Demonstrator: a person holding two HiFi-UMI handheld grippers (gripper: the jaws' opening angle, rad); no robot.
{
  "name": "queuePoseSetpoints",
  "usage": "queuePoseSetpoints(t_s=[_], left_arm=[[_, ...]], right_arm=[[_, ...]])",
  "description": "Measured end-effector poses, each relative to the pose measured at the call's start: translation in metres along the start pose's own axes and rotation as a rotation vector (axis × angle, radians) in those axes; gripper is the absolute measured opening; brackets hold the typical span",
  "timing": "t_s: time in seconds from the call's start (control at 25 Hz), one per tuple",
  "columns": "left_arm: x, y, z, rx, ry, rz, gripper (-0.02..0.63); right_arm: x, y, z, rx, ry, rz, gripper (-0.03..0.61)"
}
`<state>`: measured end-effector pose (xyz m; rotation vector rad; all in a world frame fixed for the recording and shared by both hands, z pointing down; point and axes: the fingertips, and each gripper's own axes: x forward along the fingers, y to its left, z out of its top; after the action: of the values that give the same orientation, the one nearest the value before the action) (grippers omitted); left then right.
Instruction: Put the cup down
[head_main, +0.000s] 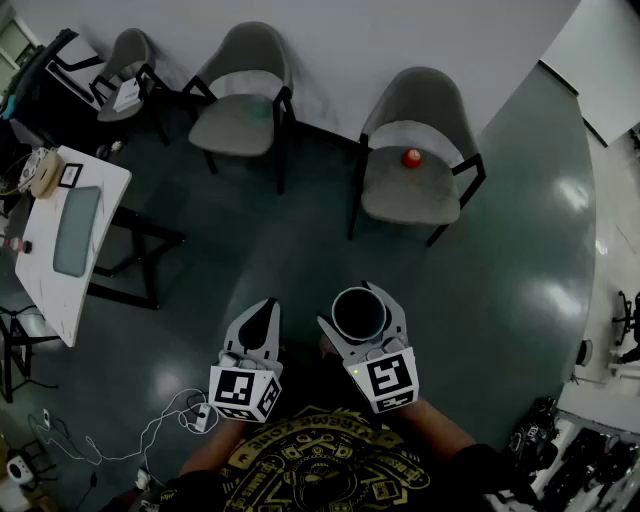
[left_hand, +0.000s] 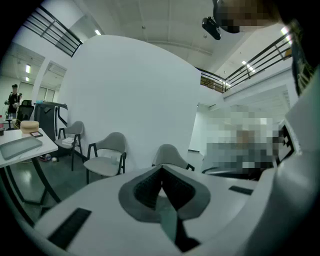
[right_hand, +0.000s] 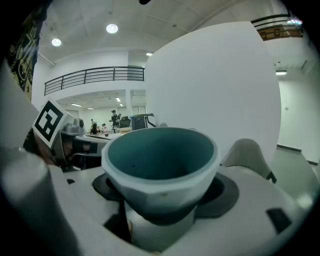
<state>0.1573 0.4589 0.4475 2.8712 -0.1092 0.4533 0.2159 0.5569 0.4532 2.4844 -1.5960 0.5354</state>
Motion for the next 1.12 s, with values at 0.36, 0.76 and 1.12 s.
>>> queuePoseSetpoints(t_s=[0.36,0.76,1.12], left_arm=[[-0.001,0.013,0.001,-0.013,-0.009,0.010,0.011],[-0.008,0.036,0.004,-0.041,-0.017,0.050,0.011],[-0.018,0.072,0.014,-0.066,-0.040,0.090,0.011]], right_arm=[[0.011,0.005,0.005,-0.024,0.004,0.008,0.379],[0.033,0.018,0.014,-0.014,0.015,0.047,0.379],[0.063,0.043,0.031,-0.040,0.035,0.082,0.380]])
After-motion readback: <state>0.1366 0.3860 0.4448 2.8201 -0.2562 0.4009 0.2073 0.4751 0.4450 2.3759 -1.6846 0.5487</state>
